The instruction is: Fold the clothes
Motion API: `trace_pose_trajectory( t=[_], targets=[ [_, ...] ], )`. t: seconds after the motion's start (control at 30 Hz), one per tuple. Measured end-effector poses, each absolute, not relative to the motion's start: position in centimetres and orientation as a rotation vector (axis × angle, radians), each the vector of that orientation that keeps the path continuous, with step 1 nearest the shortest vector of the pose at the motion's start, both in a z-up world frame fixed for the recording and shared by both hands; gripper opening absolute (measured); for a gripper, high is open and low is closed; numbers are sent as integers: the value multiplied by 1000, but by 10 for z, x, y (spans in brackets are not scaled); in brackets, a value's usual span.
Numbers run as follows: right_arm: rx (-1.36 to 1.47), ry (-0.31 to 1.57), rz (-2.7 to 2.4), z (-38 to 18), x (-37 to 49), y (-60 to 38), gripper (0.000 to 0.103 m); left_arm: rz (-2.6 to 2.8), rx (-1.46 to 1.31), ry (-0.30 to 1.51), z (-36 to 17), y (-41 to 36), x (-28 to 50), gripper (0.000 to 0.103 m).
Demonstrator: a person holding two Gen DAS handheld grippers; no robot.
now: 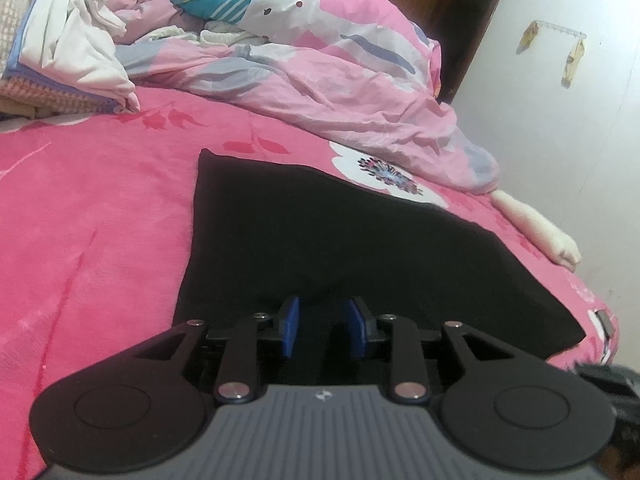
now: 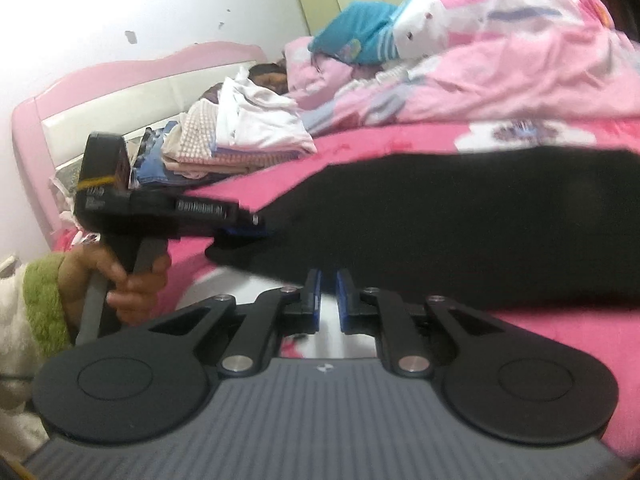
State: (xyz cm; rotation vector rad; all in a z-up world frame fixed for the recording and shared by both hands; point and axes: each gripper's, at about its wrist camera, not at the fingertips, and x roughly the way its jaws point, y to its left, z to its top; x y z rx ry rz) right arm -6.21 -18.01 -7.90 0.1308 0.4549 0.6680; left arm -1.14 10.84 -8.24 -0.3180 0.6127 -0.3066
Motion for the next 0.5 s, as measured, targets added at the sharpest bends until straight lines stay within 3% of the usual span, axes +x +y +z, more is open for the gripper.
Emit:
trace_pose_trajectory(
  t=[0.23, 0.5],
  targets=[
    [118, 549, 522, -91, -10, -165, 8, -337, -362, 604, -83, 117, -11, 30],
    [62, 564, 477, -91, -70, -194, 7, -400, -372, 549, -81, 122, -21, 36]
  ],
)
